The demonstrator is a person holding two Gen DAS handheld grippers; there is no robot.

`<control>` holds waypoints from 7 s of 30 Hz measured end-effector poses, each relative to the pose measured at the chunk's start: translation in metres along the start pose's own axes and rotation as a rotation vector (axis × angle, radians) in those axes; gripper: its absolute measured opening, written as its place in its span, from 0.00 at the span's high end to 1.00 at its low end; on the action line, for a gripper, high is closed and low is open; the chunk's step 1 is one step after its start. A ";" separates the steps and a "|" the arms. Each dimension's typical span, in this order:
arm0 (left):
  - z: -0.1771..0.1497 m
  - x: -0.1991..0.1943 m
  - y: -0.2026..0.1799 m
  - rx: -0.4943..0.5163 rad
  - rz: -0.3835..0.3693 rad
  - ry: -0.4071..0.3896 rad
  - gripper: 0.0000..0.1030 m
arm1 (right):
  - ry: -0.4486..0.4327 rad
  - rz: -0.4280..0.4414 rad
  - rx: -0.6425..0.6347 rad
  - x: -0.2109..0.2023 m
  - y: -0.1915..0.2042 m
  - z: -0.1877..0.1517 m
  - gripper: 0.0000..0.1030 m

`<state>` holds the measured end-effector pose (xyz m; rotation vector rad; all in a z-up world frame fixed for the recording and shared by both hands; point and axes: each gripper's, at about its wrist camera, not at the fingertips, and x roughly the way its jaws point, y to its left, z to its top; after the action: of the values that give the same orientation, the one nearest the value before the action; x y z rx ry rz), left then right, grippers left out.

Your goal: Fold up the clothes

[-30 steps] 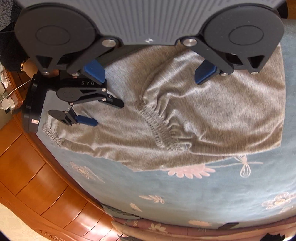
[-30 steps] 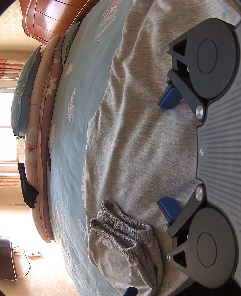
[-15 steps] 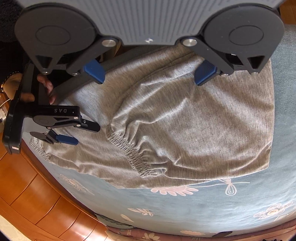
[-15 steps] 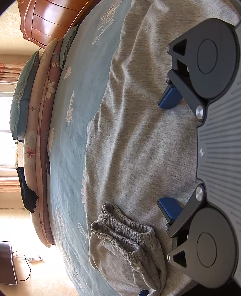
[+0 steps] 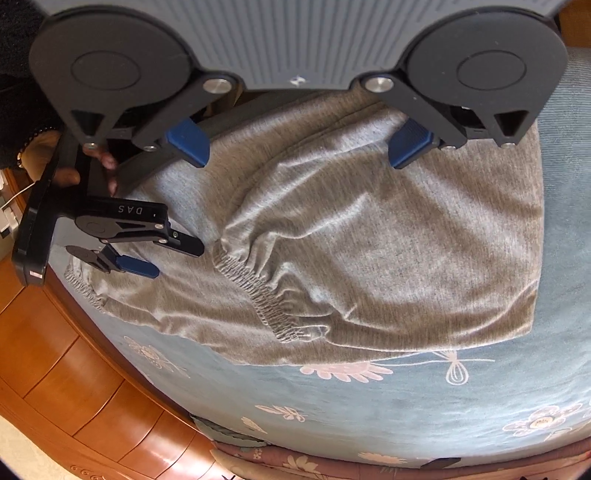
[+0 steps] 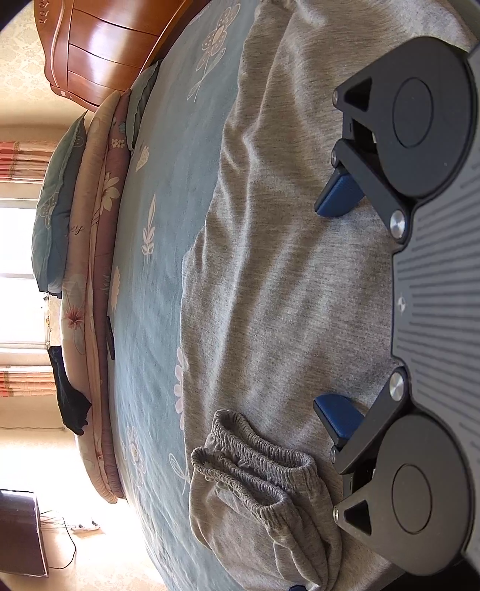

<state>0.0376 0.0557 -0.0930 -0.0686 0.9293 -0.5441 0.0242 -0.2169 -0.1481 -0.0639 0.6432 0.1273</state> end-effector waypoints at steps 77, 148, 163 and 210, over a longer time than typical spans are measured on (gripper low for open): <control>0.034 0.001 -0.032 0.130 0.181 0.096 0.01 | 0.113 0.222 0.455 -0.030 -0.051 0.048 0.00; 0.135 0.183 -0.140 -0.319 -0.448 0.012 0.01 | -0.065 0.205 0.820 -0.020 -0.228 0.021 0.00; 0.174 0.239 -0.152 -0.389 -0.463 0.037 0.01 | -0.171 0.225 0.985 -0.035 -0.261 0.007 0.00; 0.234 0.272 -0.265 0.054 -0.555 0.239 0.01 | 0.162 0.260 0.654 -0.061 -0.207 -0.008 0.00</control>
<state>0.2382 -0.3428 -0.0776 -0.2208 1.1320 -1.1094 0.0000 -0.4286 -0.1138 0.6470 0.8273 0.1580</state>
